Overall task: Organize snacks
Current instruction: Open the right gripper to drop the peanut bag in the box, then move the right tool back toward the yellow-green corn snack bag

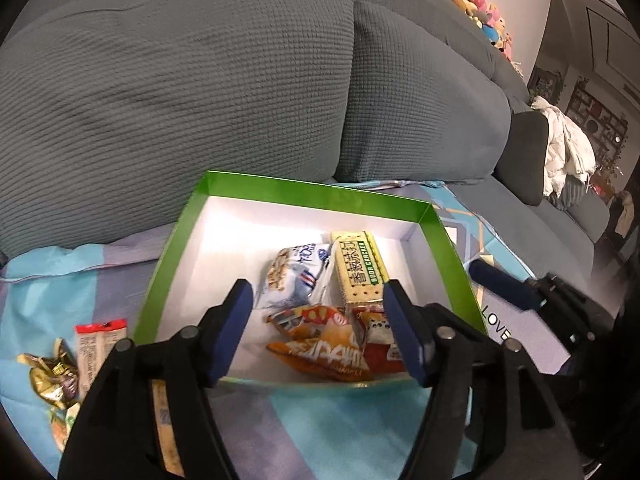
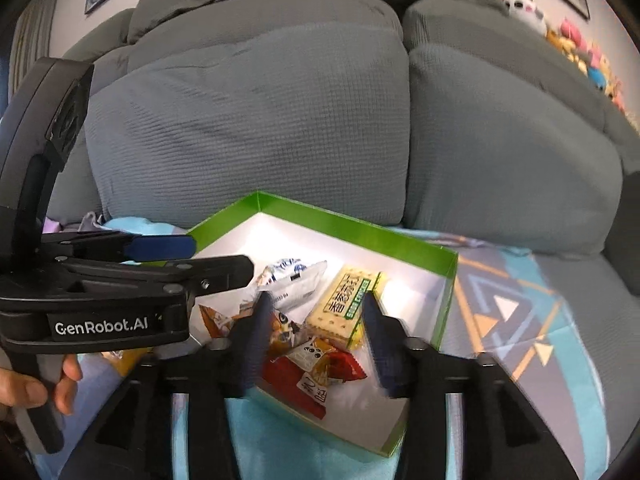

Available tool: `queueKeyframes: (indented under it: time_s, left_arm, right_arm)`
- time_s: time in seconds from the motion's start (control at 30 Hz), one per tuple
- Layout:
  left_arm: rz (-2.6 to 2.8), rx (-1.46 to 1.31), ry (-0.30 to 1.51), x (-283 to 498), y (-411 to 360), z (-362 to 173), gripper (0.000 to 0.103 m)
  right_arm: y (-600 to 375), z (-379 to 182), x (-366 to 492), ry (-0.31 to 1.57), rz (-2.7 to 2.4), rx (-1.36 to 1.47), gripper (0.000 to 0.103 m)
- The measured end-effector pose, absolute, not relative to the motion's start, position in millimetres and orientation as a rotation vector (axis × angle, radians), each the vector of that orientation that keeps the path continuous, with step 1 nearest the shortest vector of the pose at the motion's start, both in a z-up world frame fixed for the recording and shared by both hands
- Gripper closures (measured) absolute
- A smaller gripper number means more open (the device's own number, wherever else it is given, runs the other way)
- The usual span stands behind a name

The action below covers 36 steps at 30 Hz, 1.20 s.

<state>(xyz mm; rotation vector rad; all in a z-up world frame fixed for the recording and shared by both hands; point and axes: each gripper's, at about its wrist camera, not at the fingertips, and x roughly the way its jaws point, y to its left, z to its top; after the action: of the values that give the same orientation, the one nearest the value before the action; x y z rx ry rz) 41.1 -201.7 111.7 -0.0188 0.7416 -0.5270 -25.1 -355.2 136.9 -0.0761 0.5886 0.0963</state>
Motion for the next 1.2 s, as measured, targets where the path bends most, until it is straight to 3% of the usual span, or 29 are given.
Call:
queueKeyframes:
  time_s: [0.67, 0.8, 1.03, 1.13, 1.2]
  left_arm:
    - [-0.42, -0.106, 0.689, -14, -131, 123, 0.017]
    - [-0.395, -0.14, 0.684, -29, -111, 122, 0.014]
    - [-0.329, -0.213, 0.688, -55, -65, 114, 0.013]
    - [-0.286, -0.231, 0.692, -66, -45, 107, 0.0]
    - [-0.267, -0.247, 0.697, -72, -32, 101, 0.0]
  right_arm:
    - [-321, 146, -68, 0.583, 0.154, -0.05, 0.039]
    - [-316, 142, -82, 0.601, 0.181, -0.018, 0.024]
    - [-299, 130, -99, 0.655, 0.278, -0.013, 0.024]
    - [-293, 121, -101, 0.698, 0.311, 0.002, 0.024]
    - [-290, 114, -102, 0.721, 0.327, 0.014, 0.024]
